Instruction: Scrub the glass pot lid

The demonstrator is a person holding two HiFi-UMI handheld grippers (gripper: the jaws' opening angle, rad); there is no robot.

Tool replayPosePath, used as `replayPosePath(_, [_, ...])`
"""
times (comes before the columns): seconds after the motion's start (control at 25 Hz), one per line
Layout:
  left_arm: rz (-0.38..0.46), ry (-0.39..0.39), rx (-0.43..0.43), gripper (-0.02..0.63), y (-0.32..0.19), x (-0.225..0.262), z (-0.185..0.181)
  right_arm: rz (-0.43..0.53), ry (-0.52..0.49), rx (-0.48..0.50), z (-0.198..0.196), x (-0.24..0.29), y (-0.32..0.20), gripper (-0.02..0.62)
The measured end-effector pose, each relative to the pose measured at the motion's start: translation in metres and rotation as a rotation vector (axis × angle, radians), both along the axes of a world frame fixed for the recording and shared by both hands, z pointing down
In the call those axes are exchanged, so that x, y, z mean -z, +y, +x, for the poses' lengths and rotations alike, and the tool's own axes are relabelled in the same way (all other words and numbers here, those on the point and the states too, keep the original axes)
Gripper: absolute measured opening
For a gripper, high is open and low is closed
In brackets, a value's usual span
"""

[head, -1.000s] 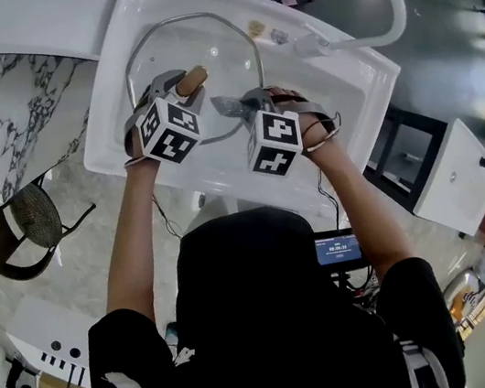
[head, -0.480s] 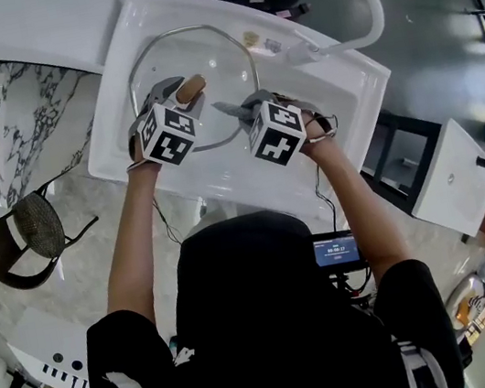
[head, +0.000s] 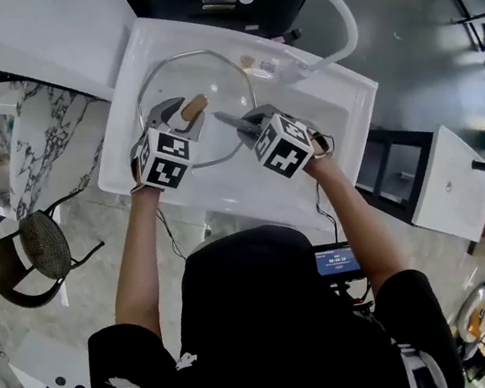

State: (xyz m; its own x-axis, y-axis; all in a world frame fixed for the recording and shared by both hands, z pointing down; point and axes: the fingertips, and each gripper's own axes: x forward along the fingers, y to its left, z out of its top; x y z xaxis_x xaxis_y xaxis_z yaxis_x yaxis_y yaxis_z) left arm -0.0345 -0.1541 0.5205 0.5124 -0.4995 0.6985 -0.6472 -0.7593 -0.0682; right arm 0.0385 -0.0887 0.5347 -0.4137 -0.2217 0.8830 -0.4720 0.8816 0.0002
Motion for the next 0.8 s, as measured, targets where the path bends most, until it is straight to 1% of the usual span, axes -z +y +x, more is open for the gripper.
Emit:
replayPosePath(0.12, [0.032,0.008,0.015,0.145,0.005,0.02,-0.006,0.049,-0.038,-0.053,-0.001,0.017,-0.004,0.071])
replayPosePath(0.2, [0.056,0.022,0.034,0.112,0.008,0.034,-0.011,0.07,-0.079,-0.092,-0.002,0.03,-0.007,0.071])
replayPosePath(0.36, [0.109,0.101,0.094,0.046,0.016,0.068,-0.019,0.11,-0.177,-0.174,-0.003,0.061,-0.013,0.071])
replayPosePath(0.48, [0.155,0.14,0.126,0.031,0.023,0.094,-0.023,0.161,-0.239,-0.216,-0.006,0.089,-0.017,0.071])
replayPosePath(0.64, [0.211,0.193,0.137,0.018,0.035,0.132,-0.024,0.244,-0.3,-0.251,-0.011,0.131,-0.016,0.071])
replayPosePath(0.8, [0.296,0.205,0.141,0.014,0.045,0.172,-0.028,0.328,-0.382,-0.286,-0.02,0.175,-0.012,0.071])
